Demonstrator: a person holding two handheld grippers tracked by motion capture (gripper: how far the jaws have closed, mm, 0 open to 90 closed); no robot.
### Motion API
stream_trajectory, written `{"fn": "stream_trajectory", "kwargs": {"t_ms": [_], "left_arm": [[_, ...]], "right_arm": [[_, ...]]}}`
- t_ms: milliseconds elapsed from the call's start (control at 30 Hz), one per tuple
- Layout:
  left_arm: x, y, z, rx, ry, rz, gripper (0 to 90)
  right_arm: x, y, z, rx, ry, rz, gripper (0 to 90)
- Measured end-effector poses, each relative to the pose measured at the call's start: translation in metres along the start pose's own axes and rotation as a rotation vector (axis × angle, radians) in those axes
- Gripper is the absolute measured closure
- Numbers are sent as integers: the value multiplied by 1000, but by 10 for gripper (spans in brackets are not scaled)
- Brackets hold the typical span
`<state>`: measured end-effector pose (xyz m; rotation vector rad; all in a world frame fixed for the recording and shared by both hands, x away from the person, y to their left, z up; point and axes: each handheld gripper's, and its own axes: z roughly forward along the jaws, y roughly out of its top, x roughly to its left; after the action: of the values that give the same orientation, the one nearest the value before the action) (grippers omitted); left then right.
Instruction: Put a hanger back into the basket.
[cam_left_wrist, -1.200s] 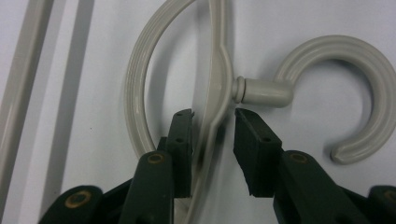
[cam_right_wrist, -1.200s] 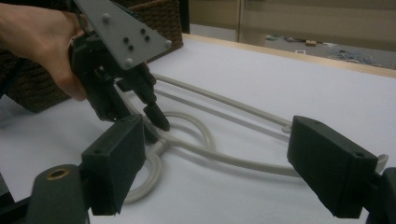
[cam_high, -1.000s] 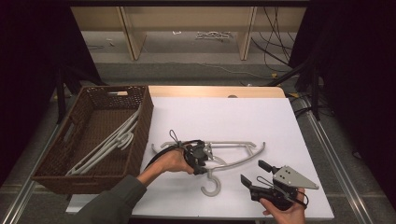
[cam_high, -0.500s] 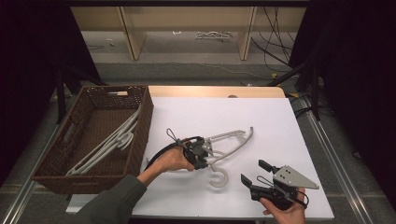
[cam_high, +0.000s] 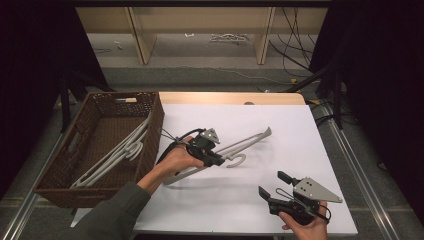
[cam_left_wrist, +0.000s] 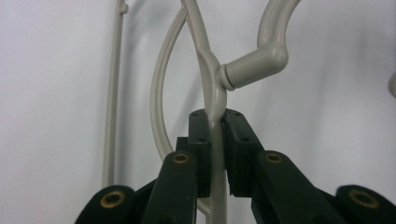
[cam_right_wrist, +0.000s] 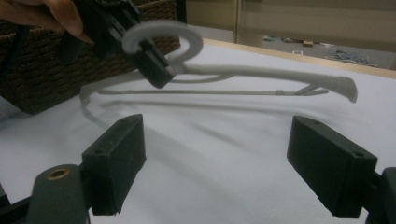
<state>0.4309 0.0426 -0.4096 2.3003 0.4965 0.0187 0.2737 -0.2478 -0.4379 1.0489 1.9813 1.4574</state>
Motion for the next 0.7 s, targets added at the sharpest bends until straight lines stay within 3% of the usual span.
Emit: {"fn": "stream_trajectory", "kwargs": {"t_ms": [433,467,500,700], "left_arm": [[2,28,-43,-189,-46,-145,822],[2,31,-47,-198,-57,-151,822],[1,33,-51,-207,-69,-152,822],[-2,46,-75,-237,-62,-147,822]], "right_arm": [[0,0,0,6,3,0,204],[0,0,1,-11,8,5,204],[0,0,-1,10,1,-4,204],[0,0,-1,15,-1,-3,203]]}}
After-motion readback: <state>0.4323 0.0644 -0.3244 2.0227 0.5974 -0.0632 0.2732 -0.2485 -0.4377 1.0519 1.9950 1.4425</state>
